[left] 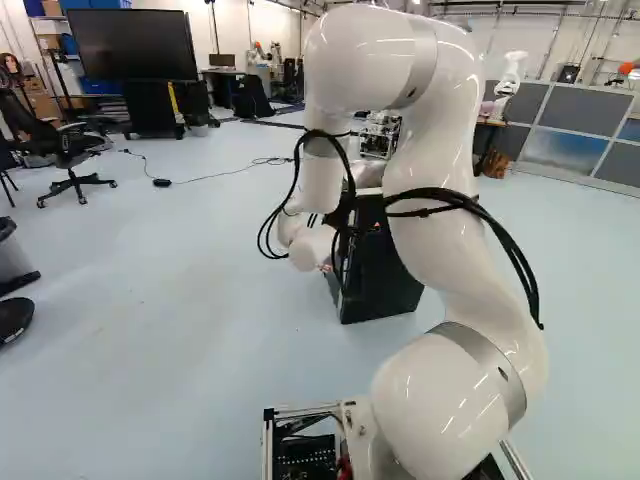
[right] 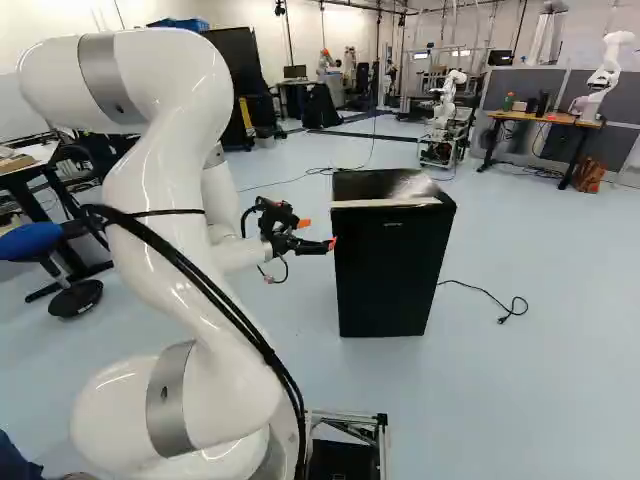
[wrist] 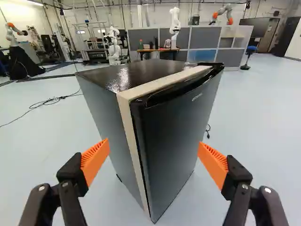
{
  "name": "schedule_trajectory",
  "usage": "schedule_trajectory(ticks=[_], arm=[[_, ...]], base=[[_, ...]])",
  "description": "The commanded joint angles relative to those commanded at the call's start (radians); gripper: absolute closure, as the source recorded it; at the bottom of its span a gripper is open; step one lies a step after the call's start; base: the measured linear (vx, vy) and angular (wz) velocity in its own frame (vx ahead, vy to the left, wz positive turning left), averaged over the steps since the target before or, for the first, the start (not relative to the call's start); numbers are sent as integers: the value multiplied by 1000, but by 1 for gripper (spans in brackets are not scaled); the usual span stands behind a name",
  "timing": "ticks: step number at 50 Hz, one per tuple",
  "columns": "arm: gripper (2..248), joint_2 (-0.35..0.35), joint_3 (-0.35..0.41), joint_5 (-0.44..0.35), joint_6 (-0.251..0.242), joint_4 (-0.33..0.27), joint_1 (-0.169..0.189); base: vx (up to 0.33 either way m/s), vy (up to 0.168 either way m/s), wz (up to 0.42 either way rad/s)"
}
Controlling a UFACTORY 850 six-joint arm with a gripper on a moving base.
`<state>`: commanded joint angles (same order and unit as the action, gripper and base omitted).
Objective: Grab a drink from the fridge
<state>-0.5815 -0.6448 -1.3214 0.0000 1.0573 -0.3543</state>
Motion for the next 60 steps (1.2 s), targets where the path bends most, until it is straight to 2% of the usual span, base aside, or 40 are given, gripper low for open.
schedule_trajectory(ticks=[39,60], arm=[[3,-66,-109,0,0,2,7],[3,-84,-141,-18,0,41,14]], base=[[0,0,0],[0,0,0]])
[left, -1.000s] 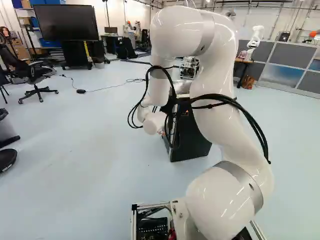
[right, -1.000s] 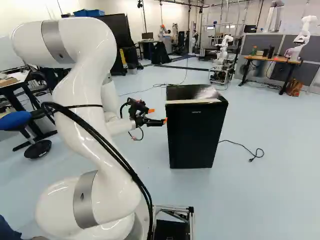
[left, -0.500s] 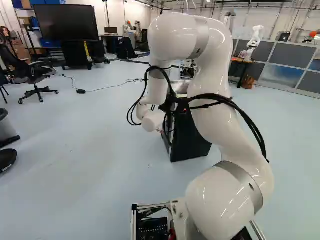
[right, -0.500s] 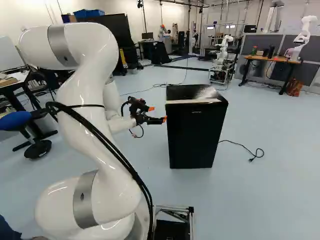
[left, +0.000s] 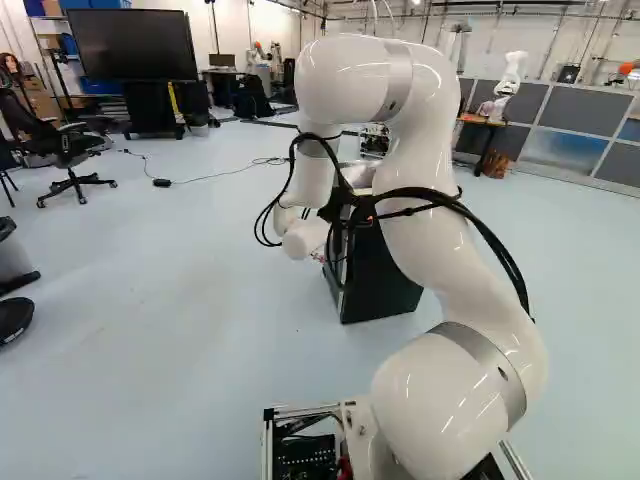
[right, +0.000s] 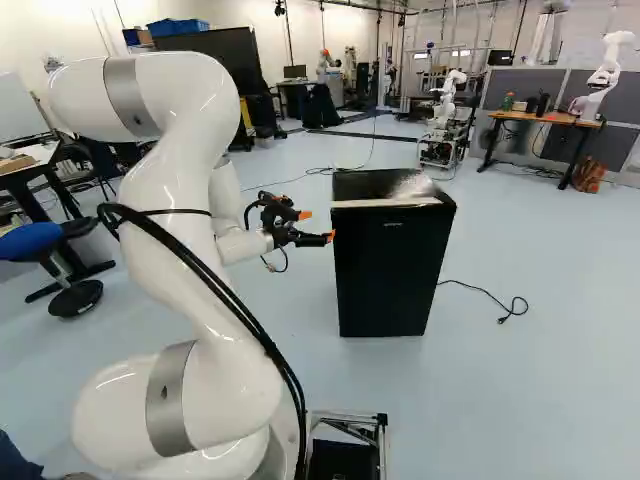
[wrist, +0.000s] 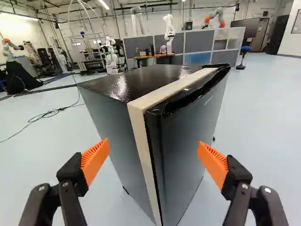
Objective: Grab a drink from the fridge
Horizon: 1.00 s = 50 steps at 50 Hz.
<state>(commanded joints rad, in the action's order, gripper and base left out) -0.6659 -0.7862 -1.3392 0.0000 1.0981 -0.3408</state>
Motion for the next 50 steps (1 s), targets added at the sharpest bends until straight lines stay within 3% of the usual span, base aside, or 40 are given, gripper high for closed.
schedule_trajectory(ticks=[20,50], arm=[[3,-3,-5,-20,0,41,5],[3,-16,-28,-21,0,44,26]], base=[[0,0,0],[0,0,0]])
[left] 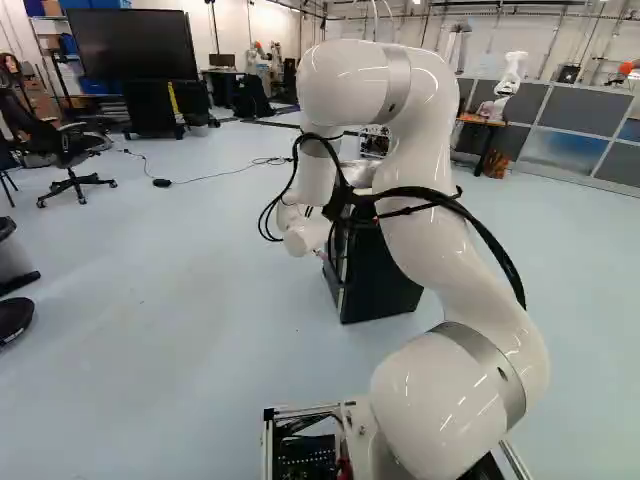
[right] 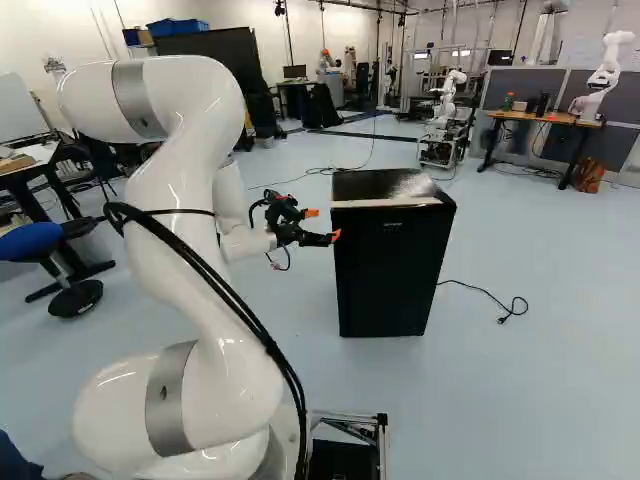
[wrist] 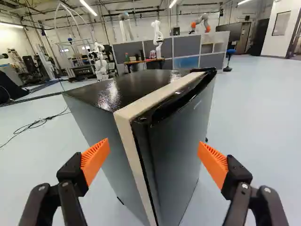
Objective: Grab a drink from the fridge
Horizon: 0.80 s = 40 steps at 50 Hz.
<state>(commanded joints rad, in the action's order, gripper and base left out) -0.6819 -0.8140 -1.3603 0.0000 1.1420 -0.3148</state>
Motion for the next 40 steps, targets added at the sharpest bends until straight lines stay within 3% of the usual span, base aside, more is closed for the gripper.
schedule_trajectory(ticks=[40], arm=[[3,-7,-13,0,0,0,42]], base=[[0,0,0]])
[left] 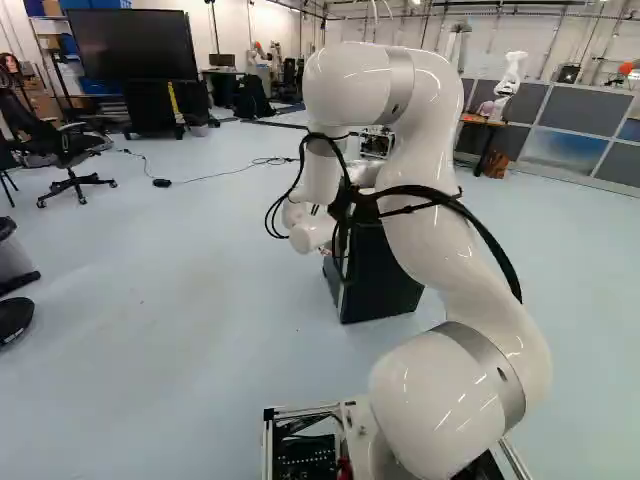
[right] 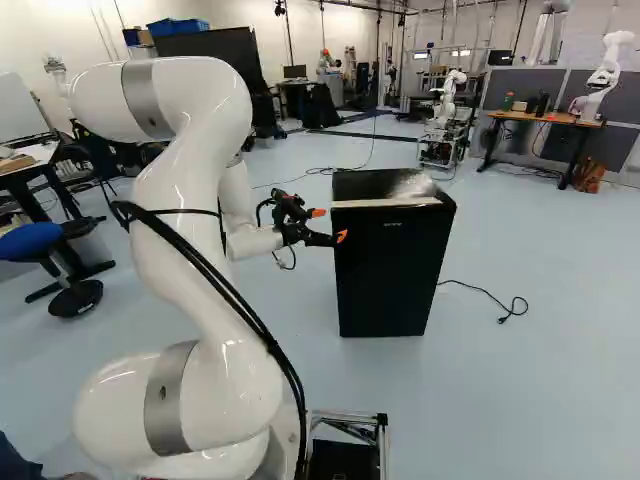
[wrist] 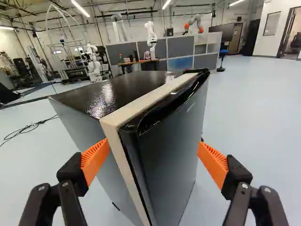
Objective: Grab a drink from the fridge
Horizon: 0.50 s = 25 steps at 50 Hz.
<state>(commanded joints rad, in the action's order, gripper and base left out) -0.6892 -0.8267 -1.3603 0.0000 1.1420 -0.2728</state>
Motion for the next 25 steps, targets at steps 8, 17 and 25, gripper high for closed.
schedule_trajectory(ticks=[8,17,25], arm=[[3,-2,-3,0,0,0,8],[3,-3,-5,0,0,0,18],[3,-2,-4,0,0,0,26]], base=[[0,0,0],[0,0,0],[0,0,0]])
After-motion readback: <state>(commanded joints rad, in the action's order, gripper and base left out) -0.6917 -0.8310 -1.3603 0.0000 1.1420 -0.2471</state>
